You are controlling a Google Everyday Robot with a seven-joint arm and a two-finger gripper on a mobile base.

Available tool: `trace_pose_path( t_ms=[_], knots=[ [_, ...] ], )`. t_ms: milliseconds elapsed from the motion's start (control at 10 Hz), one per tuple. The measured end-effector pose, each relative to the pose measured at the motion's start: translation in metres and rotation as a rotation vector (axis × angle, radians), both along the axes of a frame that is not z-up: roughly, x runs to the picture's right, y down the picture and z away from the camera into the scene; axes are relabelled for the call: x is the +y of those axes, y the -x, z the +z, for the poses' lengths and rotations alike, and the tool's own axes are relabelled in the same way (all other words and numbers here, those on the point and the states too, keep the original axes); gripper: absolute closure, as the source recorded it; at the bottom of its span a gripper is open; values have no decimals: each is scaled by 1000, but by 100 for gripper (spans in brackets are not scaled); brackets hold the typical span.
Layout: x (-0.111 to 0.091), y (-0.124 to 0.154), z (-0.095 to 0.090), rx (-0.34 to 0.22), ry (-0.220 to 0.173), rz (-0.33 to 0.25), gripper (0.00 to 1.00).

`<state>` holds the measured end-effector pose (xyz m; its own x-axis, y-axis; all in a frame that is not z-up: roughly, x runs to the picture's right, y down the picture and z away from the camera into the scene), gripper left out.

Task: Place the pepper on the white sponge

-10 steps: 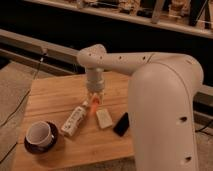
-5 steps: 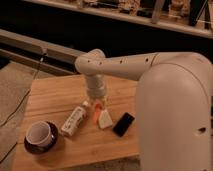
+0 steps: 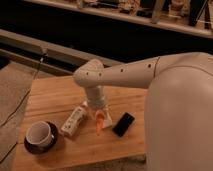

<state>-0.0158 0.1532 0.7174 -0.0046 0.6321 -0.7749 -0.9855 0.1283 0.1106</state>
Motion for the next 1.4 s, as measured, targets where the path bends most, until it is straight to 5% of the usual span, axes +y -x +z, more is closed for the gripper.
trace_pose_path(
  t_ms=[700, 1400],
  knots=[
    [13, -24, 33, 74, -4, -82, 95],
    [-7, -23, 61, 87, -72, -19, 95]
  ],
)
